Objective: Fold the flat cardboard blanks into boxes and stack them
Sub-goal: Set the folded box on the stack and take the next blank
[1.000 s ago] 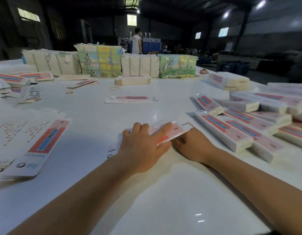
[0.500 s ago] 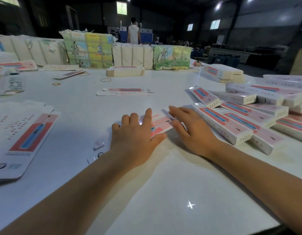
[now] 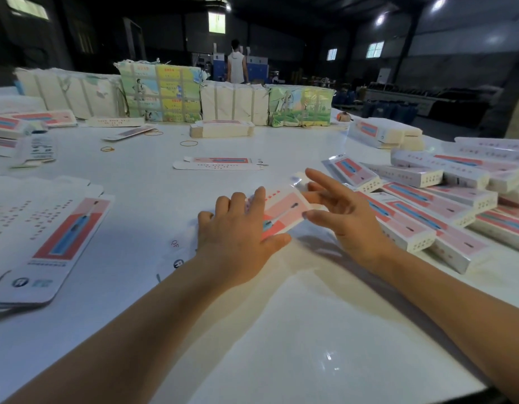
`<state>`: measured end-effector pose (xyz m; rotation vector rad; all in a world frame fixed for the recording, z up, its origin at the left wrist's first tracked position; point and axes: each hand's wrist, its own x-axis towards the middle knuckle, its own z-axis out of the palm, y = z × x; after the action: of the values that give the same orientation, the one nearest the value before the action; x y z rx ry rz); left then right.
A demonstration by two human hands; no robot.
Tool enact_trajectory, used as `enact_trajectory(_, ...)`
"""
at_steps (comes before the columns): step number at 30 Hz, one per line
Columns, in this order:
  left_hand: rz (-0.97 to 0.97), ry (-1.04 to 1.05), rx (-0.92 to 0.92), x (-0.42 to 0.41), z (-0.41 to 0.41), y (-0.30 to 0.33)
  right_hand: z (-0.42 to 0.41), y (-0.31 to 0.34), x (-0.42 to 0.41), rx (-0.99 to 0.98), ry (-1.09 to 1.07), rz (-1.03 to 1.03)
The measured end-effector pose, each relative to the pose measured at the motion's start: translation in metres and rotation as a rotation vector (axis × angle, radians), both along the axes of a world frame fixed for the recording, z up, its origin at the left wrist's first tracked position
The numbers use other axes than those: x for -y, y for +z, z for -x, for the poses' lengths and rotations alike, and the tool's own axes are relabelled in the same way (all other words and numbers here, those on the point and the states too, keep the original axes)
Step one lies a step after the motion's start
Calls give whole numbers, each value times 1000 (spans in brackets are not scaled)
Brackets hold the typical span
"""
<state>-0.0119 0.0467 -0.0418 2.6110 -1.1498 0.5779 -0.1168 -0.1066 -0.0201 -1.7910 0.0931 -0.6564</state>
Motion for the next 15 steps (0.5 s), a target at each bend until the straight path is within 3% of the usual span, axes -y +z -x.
enact_trajectory(10,82,-218,-518,-15,-11,18,6,0,0,79,37,52)
enact_trajectory(15,71,-224,-454,-13,-6,24,1,-10,-1,152,-7,156)
